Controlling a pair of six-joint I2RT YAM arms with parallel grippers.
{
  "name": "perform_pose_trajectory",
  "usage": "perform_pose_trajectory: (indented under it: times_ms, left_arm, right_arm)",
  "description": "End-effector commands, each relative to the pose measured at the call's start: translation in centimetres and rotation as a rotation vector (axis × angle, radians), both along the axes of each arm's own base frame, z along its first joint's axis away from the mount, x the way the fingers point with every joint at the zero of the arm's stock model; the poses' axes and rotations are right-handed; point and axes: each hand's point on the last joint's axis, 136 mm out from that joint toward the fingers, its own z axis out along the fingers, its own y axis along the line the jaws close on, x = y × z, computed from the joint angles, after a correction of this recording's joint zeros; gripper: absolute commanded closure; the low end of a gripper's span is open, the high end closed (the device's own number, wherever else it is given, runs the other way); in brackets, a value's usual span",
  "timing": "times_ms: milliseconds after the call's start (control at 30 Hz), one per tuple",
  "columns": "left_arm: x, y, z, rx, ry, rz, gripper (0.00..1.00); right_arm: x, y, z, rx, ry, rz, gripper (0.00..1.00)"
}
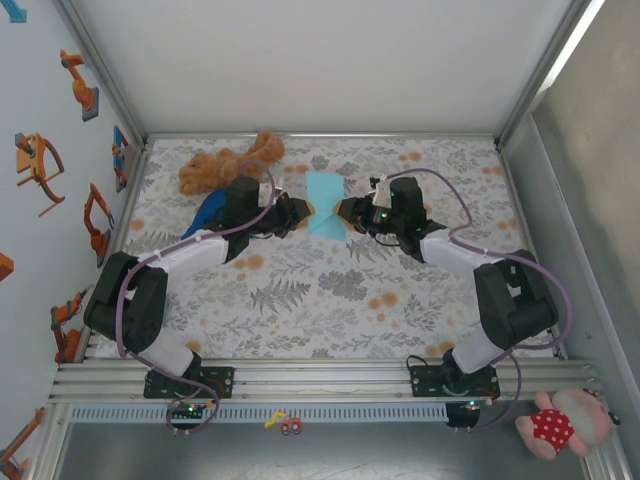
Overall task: Fold a paper plane with a square sheet of paper (pick it up from the middle)
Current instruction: Turn over the paper at the center of the table.
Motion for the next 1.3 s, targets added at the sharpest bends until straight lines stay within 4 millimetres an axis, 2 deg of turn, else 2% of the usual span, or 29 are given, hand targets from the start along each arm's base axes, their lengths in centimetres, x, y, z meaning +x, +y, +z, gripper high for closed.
perform_pose_trajectory:
  times_ms: [0, 167, 400, 567, 700, 833, 933, 1100, 1200, 1267]
  left_arm:
    - [0.0, 1.7, -0.4, 0.146, -0.045, 0.018, 0.9]
    - [-0.7, 6.1, -1.7, 0.575, -0.042, 0.023, 0.9]
    - [-0.5, 11.0, -1.1, 1.085, -0.106, 0.032, 0.9]
    - [0.4, 12.3, -0.5, 1.406, -0.175, 0.038, 0.9]
    - [0.8, 11.6, -1.3, 1.567, -0.206, 0.024, 0.9]
    - [0.8, 9.5, -3.4, 1.62, -0.195, -0.011, 0.9]
    - [0.4, 7.1, -6.0, 1.558, -0.154, -0.048, 0.88]
    - [-1.0, 2.5, -9.9, 1.349, -0.055, -0.137, 0.82]
    - [-1.6, 0.4, -11.0, 1.223, -0.023, -0.174, 0.74]
    - [-1.9, -0.7, -10.9, 1.144, -0.015, -0.204, 0.68]
  right_arm:
    - [0.8, -3.1, -0.1, -0.168, -0.035, -0.08, 0.72]
    - [1.0, -6.7, -0.1, -0.37, -0.062, -0.18, 0.69]
    - [1.1, -10.6, 0.5, -0.57, -0.09, -0.3, 0.7]
    - [0.7, -12.4, 0.4, -0.633, -0.091, -0.362, 0.69]
    - [0.4, -13.8, 0.1, -0.668, -0.078, -0.422, 0.7]
    - [-0.3, -15.7, -0.6, -0.711, -0.042, -0.504, 0.7]
    - [-0.7, -16.6, -1.3, -0.729, -0.012, -0.542, 0.7]
    - [-1.3, -17.6, -2.0, -0.756, 0.018, -0.573, 0.71]
    - [-1.5, -17.8, -2.3, -0.769, 0.028, -0.574, 0.71]
    - [-1.5, -17.7, -2.4, -0.771, 0.03, -0.566, 0.71]
